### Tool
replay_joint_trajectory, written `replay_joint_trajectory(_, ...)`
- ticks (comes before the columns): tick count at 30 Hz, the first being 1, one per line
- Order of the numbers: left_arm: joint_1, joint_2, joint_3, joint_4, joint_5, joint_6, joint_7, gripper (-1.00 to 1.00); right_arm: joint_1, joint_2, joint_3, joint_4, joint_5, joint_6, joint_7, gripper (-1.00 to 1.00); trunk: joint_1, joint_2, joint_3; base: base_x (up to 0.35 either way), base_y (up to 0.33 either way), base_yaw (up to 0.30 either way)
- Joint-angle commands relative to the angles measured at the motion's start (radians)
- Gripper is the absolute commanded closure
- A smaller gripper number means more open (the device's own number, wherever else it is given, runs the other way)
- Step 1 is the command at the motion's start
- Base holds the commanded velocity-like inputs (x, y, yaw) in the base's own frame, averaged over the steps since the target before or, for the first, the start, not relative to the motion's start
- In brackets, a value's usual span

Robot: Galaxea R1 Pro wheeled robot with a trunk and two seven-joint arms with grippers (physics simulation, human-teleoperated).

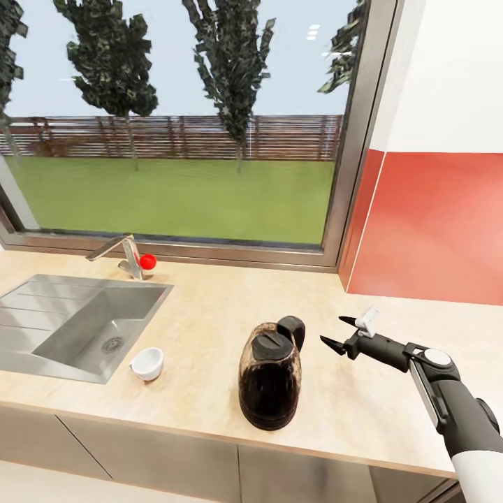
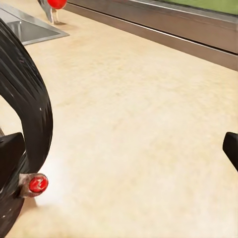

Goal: Set up a coffee station on the kitchen countertop: keep the coffee maker on the countertop, move the bottle of coffee from the kitchen shelf to the counter next to the coffee maker, place a paper coffee filter on top of the coffee maker, put the saucer next to the coffee maker with the coffee cup on the saucer, and place the electric kettle next to the coffee maker.

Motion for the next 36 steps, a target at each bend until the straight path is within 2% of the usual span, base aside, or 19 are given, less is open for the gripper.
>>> replay_joint_trajectory(1,-0.001,0.000,0.004,0.000,-0.010,0.003,0.003,-1.00,-0.001,0.000,-0.002,-0.002,0.004,0.008,0.006,-1.00,0.000,-0.002,-0.002,0.003,0.000,0.000)
replay_joint_trajectory(36,-0.001,0.002,0.005,0.000,-0.010,0.004,0.003,-1.00,-0.002,0.000,-0.002,-0.005,0.003,0.008,0.006,-1.00,0.000,-0.002,-0.002,0.007,0.036,0.000)
